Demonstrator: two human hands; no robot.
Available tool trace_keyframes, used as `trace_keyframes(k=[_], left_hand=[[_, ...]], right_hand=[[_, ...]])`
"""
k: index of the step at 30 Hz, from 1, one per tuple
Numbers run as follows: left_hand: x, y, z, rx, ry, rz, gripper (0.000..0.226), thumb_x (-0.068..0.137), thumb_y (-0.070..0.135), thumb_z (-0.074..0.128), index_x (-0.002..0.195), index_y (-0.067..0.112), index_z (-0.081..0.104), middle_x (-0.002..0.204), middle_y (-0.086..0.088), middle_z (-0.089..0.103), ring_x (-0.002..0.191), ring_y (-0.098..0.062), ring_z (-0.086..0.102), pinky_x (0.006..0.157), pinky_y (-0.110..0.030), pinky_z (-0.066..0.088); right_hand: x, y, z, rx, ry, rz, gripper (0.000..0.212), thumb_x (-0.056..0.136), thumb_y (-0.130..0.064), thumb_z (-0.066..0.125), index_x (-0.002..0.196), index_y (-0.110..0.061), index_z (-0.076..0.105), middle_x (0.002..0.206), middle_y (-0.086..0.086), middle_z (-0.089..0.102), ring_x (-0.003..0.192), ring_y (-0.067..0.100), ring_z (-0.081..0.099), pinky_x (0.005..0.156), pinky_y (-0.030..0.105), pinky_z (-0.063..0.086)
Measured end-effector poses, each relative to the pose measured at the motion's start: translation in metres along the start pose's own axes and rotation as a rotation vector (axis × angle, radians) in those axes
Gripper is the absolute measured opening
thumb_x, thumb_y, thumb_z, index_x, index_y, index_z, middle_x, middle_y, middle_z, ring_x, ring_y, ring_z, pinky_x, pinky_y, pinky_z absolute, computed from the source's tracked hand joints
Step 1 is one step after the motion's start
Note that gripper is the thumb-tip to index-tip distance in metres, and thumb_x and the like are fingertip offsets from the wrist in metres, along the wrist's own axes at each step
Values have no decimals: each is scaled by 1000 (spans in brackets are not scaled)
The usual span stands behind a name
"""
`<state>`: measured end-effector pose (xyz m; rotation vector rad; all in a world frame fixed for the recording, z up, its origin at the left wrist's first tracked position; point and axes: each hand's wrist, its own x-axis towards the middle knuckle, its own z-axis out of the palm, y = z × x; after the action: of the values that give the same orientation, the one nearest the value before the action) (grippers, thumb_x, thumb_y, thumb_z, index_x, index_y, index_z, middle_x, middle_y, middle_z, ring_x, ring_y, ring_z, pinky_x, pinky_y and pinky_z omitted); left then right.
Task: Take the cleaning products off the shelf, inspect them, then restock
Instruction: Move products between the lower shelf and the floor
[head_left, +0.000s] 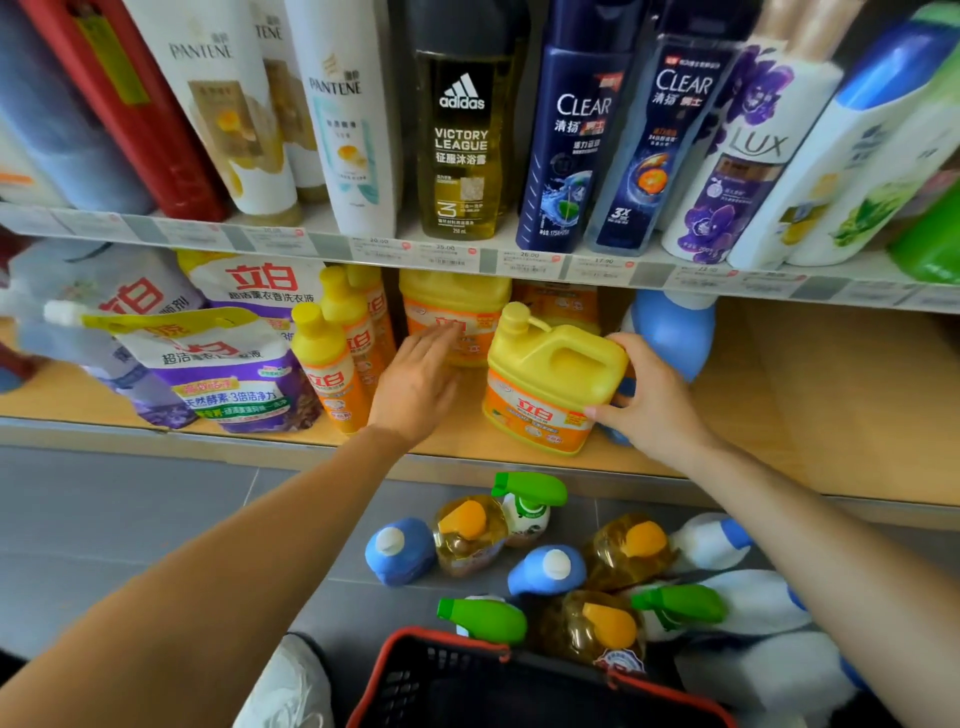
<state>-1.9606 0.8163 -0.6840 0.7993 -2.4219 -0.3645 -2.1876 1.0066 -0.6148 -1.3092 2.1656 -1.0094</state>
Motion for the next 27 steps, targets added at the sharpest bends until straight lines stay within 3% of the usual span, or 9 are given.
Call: trace_keyframes(k=[3,6,9,12,15,17,19,23,27], left_hand=[[-22,23,-1,-200,36,-194,64,93,29,72,148,10,47,139,-12,61,125,-30,57,101,-46,51],[-36,40,-3,-212,237,-276,64,92,38,73,145,12,47,141,-6,55,129,-23,52,102,-37,48],[-30,42,-13,65,385,-28,70,92,40,71,150,11,43,151,-15,44,139,-32,42,115,-38,35],[-13,34,-25,339,196,207,86,89,47,70,160,24,27,166,-9,25,153,-34,23,125,-46,20],[0,23,-30,448,76,238,98,82,46,76,161,29,20,168,-5,21,154,-33,21,125,-49,19],[5,18,-27,450,82,234,99,81,41,79,160,30,21,166,-4,25,151,-32,27,121,-49,27],[10,16,-23,437,113,233,97,80,40,80,160,30,24,164,-5,29,148,-33,31,112,-48,37],[17,15,-12,422,161,227,93,82,42,79,158,28,28,160,-7,35,143,-36,36,103,-49,46],[17,14,-4,425,188,228,87,86,44,74,158,27,30,160,-8,35,140,-37,37,108,-48,42]], right_hand=[[10,-8,16,50,-62,-31,76,72,-10,88,136,-20,48,126,1,59,120,25,58,95,52,54],[23,-24,38,88,-83,-68,76,72,-12,87,136,-25,47,128,0,59,121,25,58,98,53,52],[35,-37,64,172,-53,-83,77,72,-10,88,136,-26,49,126,-3,62,120,22,60,98,48,54],[41,-30,83,400,-35,33,84,70,-1,87,143,-18,48,127,-8,59,120,18,61,99,29,54],[49,1,80,124,24,48,79,68,-6,85,140,-16,55,126,-2,61,122,21,59,93,10,44],[63,25,75,-148,-11,26,83,69,-10,83,145,-16,50,146,7,51,137,27,46,108,26,40],[80,44,74,-323,-63,14,90,74,-15,81,153,-20,38,164,7,27,150,30,23,121,41,27],[114,67,77,-575,-141,-51,102,81,-37,76,159,-38,10,169,-1,-6,154,35,-5,122,55,8],[122,79,81,-694,-201,-50,107,80,-49,71,157,-42,-4,169,-4,-12,153,42,-10,120,60,4]])
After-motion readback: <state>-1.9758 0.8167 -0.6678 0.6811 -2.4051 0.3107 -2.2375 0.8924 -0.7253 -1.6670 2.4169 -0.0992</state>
